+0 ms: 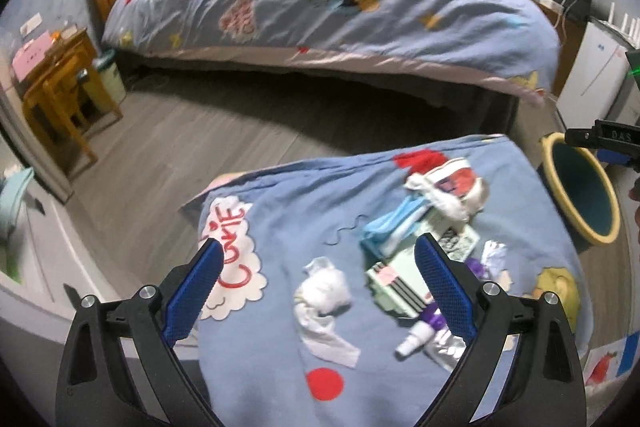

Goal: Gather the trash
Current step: 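Move both open tools back over the trash on the cushion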

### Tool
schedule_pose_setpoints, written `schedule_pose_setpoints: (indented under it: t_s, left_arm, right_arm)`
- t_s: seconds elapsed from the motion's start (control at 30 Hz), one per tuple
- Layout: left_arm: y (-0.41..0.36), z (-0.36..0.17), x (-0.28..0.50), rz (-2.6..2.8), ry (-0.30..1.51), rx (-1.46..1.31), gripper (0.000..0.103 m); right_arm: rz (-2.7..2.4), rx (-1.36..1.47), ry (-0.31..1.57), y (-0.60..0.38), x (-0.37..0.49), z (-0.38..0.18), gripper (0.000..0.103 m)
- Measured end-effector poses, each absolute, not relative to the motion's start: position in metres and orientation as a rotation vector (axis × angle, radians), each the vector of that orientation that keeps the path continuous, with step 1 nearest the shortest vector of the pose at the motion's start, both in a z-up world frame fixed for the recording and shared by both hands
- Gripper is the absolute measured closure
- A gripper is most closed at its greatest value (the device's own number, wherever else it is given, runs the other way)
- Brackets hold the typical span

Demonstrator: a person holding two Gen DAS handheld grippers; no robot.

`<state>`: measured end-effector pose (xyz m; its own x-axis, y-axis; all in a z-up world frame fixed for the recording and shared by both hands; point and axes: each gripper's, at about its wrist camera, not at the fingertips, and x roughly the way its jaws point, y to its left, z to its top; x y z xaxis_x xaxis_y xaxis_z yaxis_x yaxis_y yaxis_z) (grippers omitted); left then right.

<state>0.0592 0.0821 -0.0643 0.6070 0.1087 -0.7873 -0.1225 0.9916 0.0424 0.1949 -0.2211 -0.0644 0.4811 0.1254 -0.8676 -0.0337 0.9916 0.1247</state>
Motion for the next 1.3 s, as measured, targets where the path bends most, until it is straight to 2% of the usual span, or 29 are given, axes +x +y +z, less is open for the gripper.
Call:
schedule_pose_setpoints:
  t_s: [0.43,1.0,1.13,1.3]
  left_arm:
    - [0.11,-0.113,0.07,0.153,1.05,-0.077,0.008]
    - [0.112,-0.16,0.09,0.133,1.239,-0.037,0.011]
    - [0.112,-0.167,0.09,0.1,1.278,-0.04,0.034]
    - [0.109,-0.17,0.089,0.06,1.297,-0.042,0.049]
  right_arm:
    - [0.136,0.007,1.131,-0.159,0.208,-0.114,0.006]
    - [0.16,0.133,1.234,-0.152,0.227,-0.156,0.007]
    - [0.172,0.19,1.278,-0.152,0.231,-0.168,0.024]
    - [0.212,0.268,1.32,-0.15,0.231,-0.18,0.039]
